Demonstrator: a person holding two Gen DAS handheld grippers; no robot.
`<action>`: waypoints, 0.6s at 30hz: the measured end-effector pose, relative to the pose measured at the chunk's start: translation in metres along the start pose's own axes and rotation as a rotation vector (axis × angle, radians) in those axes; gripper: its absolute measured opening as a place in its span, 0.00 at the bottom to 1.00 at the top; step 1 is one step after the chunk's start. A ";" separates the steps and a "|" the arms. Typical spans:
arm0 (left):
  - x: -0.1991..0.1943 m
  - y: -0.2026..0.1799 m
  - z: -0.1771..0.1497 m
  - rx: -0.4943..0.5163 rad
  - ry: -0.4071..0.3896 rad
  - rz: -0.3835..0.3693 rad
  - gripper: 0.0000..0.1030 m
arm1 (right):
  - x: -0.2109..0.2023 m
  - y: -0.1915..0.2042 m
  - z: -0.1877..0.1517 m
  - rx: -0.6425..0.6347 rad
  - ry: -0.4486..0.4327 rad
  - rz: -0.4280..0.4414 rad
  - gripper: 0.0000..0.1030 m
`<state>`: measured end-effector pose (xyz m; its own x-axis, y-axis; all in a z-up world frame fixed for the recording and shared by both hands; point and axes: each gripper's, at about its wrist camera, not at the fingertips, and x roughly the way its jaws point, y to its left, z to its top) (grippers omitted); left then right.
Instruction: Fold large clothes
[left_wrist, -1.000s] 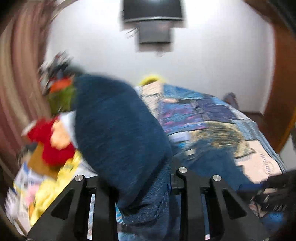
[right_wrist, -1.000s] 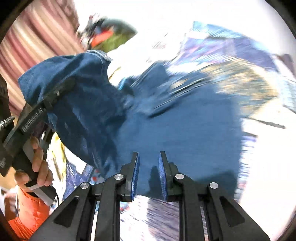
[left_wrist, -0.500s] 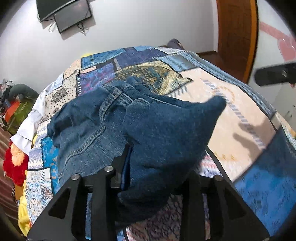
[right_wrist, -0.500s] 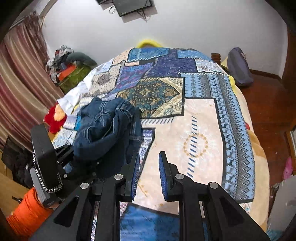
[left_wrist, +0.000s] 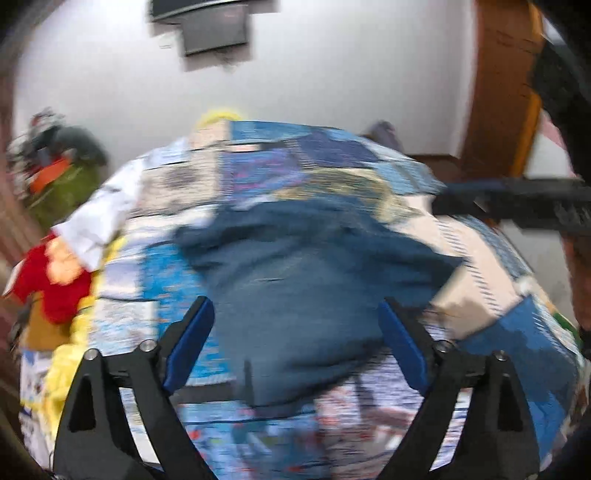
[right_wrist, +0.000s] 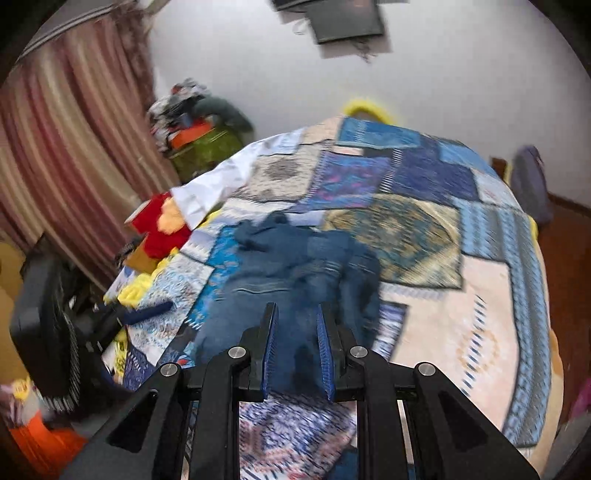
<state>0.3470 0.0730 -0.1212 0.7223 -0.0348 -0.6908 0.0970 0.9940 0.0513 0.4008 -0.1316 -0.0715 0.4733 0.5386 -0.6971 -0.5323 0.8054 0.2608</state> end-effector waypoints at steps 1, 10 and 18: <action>0.004 0.013 -0.002 -0.025 0.015 0.034 0.89 | 0.012 0.011 0.000 -0.037 0.019 0.001 0.16; 0.075 0.047 -0.060 -0.153 0.248 -0.008 0.97 | 0.096 0.019 -0.045 -0.255 0.197 -0.163 0.16; 0.058 0.045 -0.078 -0.130 0.264 -0.039 0.99 | 0.061 -0.007 -0.070 -0.277 0.187 -0.150 0.16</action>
<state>0.3399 0.1240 -0.2151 0.5146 -0.0621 -0.8552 0.0203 0.9980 -0.0602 0.3844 -0.1217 -0.1623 0.4376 0.3441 -0.8307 -0.6487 0.7606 -0.0267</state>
